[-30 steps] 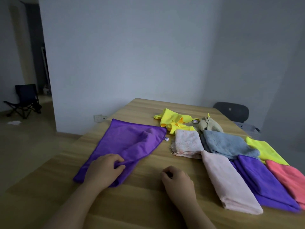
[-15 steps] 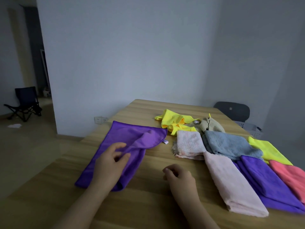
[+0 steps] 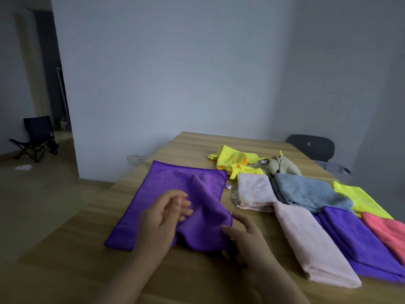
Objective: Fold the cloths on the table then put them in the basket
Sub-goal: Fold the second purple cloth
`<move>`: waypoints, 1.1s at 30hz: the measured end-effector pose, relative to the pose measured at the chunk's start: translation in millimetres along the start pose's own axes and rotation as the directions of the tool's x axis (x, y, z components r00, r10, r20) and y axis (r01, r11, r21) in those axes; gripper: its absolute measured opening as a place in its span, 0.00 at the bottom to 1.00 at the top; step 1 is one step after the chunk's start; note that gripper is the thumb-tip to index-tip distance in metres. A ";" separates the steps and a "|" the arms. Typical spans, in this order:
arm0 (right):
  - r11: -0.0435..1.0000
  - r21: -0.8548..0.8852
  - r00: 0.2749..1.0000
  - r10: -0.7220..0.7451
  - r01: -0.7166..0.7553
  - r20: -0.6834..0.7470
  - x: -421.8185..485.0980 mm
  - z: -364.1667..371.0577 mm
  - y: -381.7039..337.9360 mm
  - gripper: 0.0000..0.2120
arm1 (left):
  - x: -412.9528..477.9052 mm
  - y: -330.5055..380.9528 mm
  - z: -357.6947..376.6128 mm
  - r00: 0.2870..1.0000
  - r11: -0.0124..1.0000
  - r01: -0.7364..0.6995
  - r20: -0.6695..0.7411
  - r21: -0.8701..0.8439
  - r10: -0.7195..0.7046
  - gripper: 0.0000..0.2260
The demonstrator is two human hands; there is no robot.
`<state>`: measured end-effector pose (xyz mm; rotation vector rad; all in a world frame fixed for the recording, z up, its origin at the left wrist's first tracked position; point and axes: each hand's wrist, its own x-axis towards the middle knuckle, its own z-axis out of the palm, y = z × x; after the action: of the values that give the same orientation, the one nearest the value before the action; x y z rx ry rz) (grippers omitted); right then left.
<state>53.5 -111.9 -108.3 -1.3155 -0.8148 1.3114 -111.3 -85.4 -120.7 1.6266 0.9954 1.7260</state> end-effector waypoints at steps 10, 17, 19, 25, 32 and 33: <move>0.602 -0.796 0.965 -0.241 0.064 -0.104 5.5 -47.8 -9.1 0.08 | 5.1 -20.6 -21.0 0.812 0.305 -0.018 0.192 0.952 -0.551 0.20; 0.143 -0.908 0.870 -0.378 0.393 0.317 1.2 -19.9 9.9 0.13 | 9.5 -12.7 -39.4 0.964 0.404 0.028 0.083 0.914 -0.253 0.15; 0.117 -0.875 0.860 -0.287 0.469 0.423 -0.1 -13.1 12.7 0.15 | 7.8 -19.4 -35.5 0.862 0.422 -0.019 0.229 0.906 -0.452 0.22; 0.246 -0.827 0.827 -0.409 0.506 0.385 -0.5 -16.8 11.2 0.10 | 11.9 -26.5 -42.1 0.815 0.354 -0.032 0.229 0.935 -0.532 0.23; 0.070 -0.885 0.841 -0.352 0.460 0.410 7.5 -17.4 28.5 0.17 | 0.5 -33.7 -31.9 0.819 0.265 -0.079 0.214 0.961 -0.532 0.27; 0.096 -0.881 0.829 -0.398 0.463 0.392 5.6 -18.0 29.7 0.16 | -2.9 -30.1 -33.0 0.870 0.294 -0.068 0.201 0.953 -0.450 0.25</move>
<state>65.7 -116.5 -141.0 -1.7088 -2.1141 0.1682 -146.4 -75.2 -146.6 2.2550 2.0811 0.3450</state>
